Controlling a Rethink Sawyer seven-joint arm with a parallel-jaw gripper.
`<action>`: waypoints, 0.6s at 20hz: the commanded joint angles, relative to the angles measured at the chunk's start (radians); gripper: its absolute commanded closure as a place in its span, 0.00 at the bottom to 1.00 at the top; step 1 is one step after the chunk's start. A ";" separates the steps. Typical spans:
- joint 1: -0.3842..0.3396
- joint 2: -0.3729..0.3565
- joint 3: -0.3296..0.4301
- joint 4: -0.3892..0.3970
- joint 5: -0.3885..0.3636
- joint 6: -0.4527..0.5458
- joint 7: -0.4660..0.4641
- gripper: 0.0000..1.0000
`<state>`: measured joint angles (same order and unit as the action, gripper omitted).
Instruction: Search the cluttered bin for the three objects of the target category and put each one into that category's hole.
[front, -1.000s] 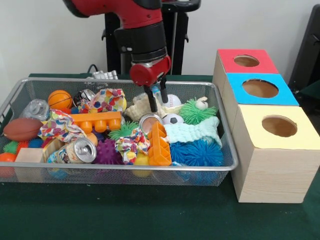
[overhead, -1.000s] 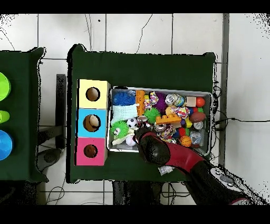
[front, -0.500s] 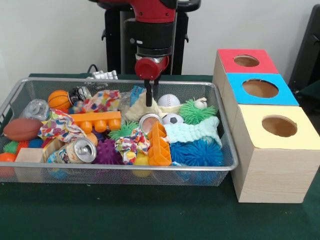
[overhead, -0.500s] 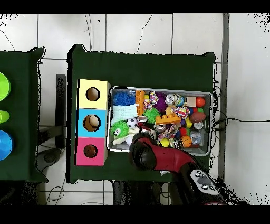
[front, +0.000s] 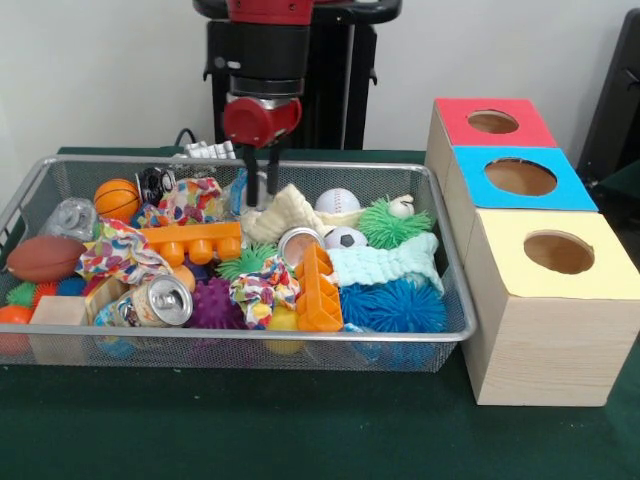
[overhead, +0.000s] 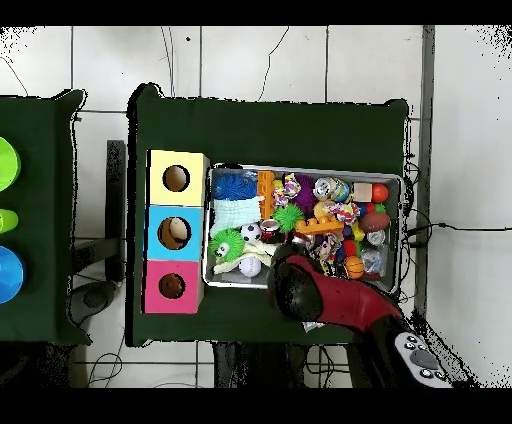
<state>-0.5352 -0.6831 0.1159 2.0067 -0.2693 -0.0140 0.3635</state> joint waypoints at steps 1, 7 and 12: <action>-0.097 0.035 0.080 -0.094 0.067 0.148 0.236 0.00; -0.131 0.101 0.100 -0.170 0.137 0.233 0.209 0.00; -0.150 0.169 0.117 -0.209 0.138 0.234 0.193 0.00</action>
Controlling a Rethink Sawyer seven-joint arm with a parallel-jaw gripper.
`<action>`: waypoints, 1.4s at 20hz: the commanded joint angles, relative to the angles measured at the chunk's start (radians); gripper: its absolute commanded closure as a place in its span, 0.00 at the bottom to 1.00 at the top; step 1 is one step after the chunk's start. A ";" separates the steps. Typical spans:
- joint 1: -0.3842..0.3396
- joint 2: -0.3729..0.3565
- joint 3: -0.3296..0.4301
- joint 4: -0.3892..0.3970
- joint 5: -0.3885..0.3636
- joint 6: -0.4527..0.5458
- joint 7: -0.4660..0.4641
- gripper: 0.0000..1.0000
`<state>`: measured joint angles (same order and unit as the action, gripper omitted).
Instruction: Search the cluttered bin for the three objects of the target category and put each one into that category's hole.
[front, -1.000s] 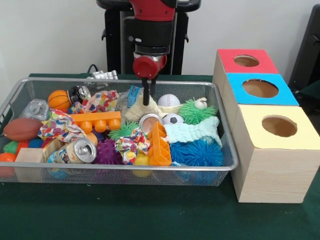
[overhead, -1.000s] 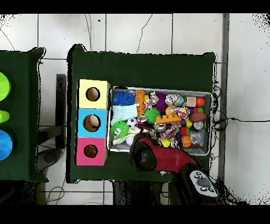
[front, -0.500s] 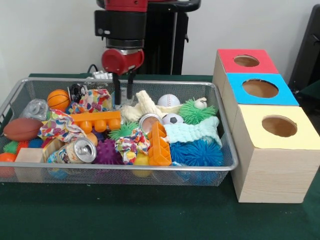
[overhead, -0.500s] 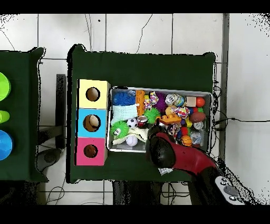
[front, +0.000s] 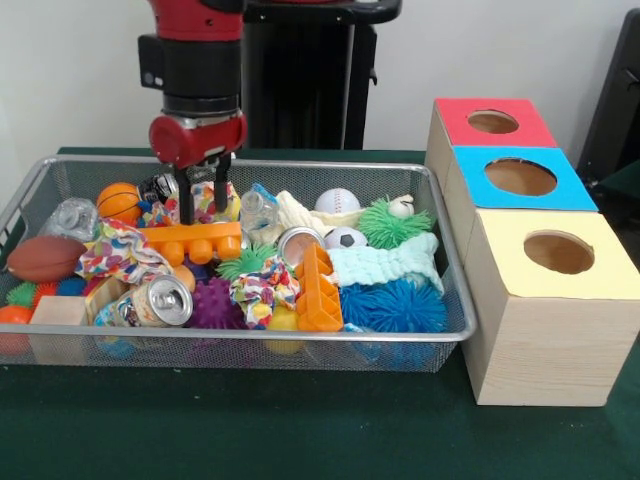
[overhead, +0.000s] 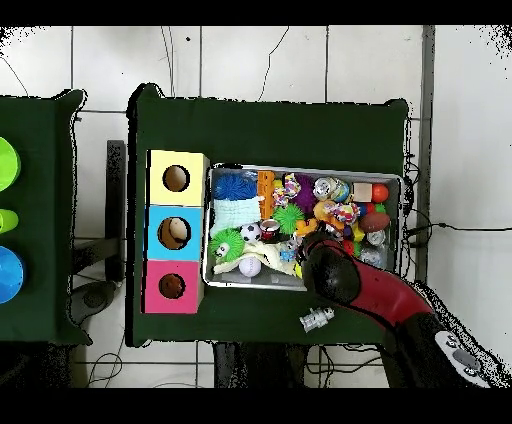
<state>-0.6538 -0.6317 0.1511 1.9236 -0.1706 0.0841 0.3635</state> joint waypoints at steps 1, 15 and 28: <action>-0.029 0.126 0.078 -0.132 0.038 0.137 0.194 0.00; -0.063 0.161 0.138 -0.186 0.015 0.168 0.156 0.00; -0.032 0.174 0.168 -0.288 -0.197 0.220 0.020 1.00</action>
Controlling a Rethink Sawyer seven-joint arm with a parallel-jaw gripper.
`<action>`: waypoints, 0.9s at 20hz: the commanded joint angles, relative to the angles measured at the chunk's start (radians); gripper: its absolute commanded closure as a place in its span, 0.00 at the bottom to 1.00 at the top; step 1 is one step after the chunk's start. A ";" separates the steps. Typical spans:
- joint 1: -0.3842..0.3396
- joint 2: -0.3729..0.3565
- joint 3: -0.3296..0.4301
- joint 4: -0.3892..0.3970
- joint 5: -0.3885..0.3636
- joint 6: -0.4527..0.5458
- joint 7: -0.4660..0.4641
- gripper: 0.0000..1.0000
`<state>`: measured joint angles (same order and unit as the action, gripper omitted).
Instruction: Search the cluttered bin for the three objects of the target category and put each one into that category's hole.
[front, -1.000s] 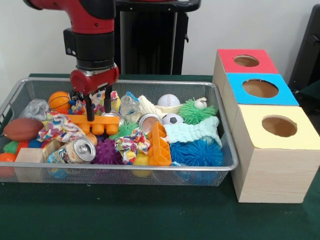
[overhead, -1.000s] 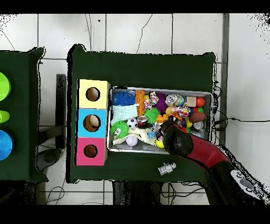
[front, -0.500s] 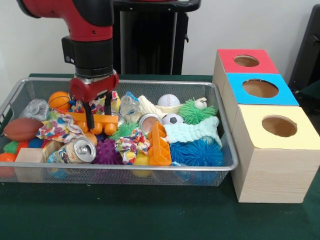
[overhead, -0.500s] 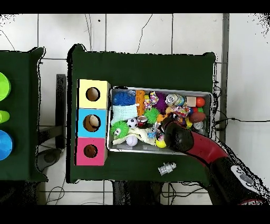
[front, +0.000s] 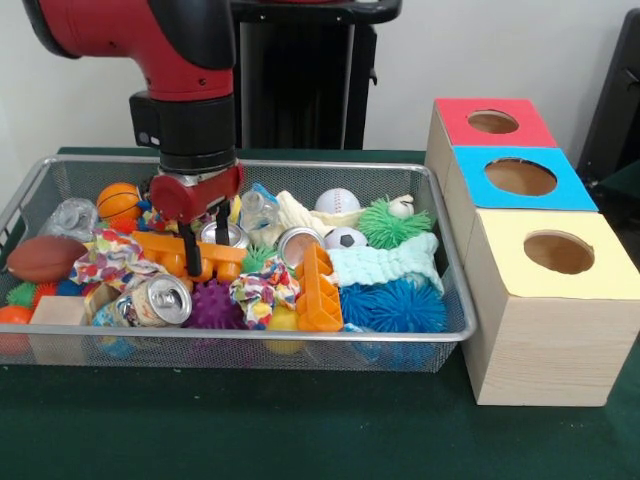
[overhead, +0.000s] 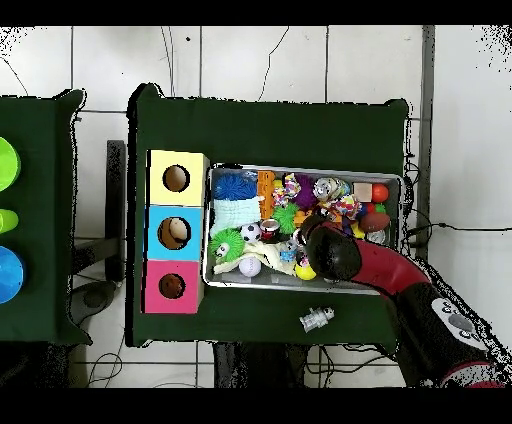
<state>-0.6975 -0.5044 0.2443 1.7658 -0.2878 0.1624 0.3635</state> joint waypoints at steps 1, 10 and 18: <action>0.022 0.050 0.064 -0.135 -0.063 0.158 0.039 1.00; 0.082 0.013 0.018 -0.049 -0.036 0.172 0.155 1.00; 0.094 -0.110 0.089 0.216 0.102 0.218 0.298 1.00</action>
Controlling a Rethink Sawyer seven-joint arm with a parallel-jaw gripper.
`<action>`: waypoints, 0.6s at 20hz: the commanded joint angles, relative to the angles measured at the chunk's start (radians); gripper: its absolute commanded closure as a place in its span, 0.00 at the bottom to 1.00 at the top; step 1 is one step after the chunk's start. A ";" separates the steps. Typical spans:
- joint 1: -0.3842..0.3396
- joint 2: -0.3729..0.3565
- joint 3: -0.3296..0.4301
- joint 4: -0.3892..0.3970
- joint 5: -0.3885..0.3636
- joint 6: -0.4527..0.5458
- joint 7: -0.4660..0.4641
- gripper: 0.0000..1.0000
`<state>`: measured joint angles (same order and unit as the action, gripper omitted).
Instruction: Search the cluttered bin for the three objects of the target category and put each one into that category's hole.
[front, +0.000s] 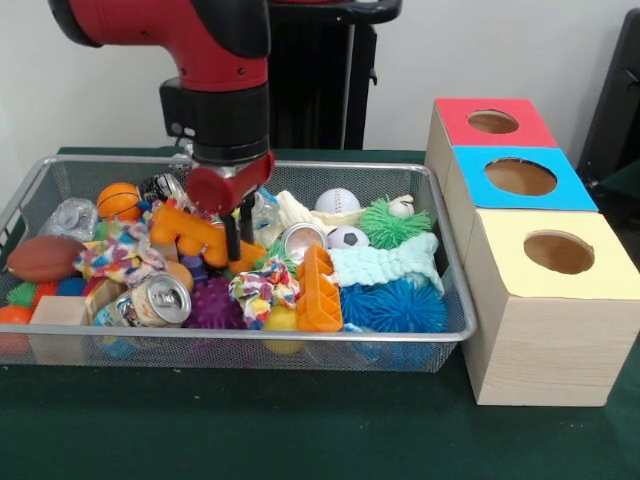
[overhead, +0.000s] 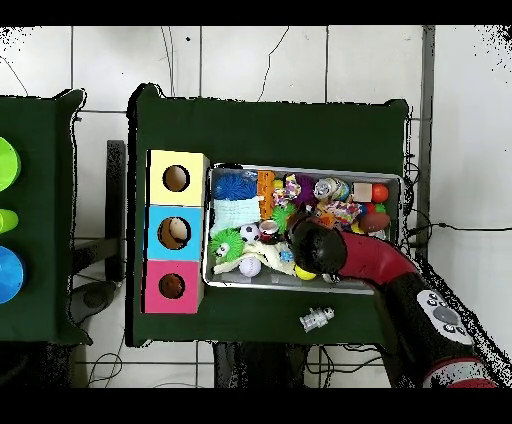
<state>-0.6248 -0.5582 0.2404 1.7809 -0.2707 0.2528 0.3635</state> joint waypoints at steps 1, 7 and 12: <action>0.023 -0.070 0.107 0.237 0.104 0.124 0.313 1.00; 0.084 -0.134 0.090 0.317 0.187 0.091 0.360 1.00; 0.089 -0.154 0.107 0.355 0.230 0.065 0.347 1.00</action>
<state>-0.5555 -0.6747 0.2583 2.0118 -0.1240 0.2524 0.3715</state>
